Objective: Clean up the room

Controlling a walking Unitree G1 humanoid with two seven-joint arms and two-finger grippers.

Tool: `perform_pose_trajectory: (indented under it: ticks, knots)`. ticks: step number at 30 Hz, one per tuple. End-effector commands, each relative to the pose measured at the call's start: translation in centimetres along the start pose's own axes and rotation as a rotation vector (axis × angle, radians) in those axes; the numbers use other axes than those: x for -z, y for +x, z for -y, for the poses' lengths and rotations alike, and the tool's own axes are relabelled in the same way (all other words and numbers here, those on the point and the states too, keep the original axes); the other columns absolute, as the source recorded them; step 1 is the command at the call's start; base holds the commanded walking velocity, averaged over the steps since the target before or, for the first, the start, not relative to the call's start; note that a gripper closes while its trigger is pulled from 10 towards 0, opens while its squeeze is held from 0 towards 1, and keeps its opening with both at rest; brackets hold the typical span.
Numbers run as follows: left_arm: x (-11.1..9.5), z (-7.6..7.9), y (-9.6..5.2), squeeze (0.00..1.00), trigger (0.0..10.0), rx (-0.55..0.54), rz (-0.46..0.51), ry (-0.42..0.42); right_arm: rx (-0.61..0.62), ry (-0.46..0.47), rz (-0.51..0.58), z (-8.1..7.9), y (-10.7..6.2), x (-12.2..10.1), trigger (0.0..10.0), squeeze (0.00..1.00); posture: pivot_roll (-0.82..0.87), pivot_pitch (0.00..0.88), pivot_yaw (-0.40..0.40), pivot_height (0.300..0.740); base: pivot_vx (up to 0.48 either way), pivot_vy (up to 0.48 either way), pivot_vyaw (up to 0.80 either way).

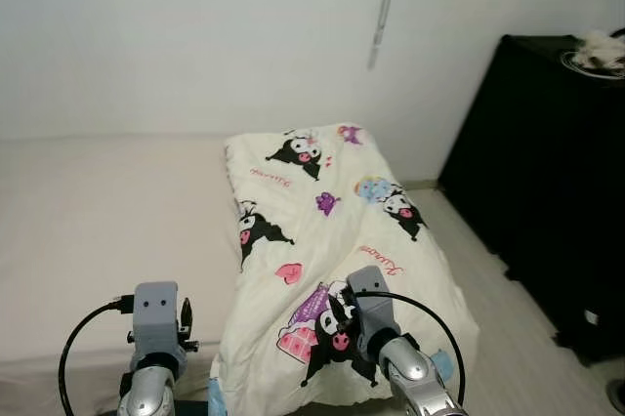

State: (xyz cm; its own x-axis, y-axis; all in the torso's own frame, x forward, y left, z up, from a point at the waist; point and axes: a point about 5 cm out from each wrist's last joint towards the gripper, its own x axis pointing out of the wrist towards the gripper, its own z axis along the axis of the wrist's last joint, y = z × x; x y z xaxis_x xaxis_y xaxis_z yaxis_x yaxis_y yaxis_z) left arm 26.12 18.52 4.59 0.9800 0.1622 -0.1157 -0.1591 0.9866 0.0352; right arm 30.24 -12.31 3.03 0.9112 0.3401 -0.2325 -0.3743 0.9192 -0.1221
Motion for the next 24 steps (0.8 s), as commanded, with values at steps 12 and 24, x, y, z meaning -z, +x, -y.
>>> perform_pose_trajectory:
  ticks: [12, 24]
  knots:
    - [0.30, -0.72, -0.04, 0.00, 10.0, -0.029, -0.023, -0.029, 0.010, 0.025, 0.003, 0.04, 0.03, 0.00, 10.0, 0.00, 0.00, 0.082, -0.095, 0.740, 0.000, 0.000, 0.00]
    - [-0.44, 0.08, 0.35, 0.00, 10.0, 0.048, 0.026, 0.028, 0.028, 0.030, 0.020, -0.07, -0.11, 0.03, 10.0, 0.00, 0.00, 0.085, -0.085, 0.740, 0.000, 0.000, 0.00]
